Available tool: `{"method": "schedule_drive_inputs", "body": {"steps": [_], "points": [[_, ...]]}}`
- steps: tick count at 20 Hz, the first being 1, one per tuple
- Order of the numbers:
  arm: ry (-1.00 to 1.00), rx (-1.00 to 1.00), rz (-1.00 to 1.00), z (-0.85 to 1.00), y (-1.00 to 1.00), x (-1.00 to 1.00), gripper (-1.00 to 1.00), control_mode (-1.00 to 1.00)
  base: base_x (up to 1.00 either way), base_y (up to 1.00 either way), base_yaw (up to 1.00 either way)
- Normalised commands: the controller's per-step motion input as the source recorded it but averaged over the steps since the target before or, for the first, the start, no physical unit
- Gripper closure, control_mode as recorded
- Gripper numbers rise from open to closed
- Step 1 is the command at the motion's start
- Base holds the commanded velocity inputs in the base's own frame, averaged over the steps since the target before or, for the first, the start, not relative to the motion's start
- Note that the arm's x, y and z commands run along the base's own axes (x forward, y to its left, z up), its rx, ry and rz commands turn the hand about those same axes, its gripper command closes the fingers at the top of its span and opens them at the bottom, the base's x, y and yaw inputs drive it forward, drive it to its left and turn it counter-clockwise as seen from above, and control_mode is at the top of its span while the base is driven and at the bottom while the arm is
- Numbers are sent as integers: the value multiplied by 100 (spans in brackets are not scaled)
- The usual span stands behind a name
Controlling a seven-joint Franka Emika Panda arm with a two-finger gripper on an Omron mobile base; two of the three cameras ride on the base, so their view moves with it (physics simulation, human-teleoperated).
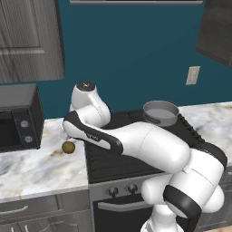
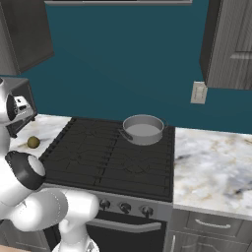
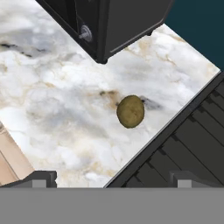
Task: Turn on the burner for the pot on the stove. Wait thirty seconds for the pot to heat up. Then add the potato to the pot.
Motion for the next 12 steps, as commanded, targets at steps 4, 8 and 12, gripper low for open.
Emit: {"method": "schedule_drive_inputs", "body": {"steps": [4,8,12], "points": [[4,0,0,-40,0,32,-100,-100,0,0,0],[1,0,0,-34,0,25,-100,-100,0,0,0],[-1,0,0,-19,2,14,-100,-100,0,0,0]]}}
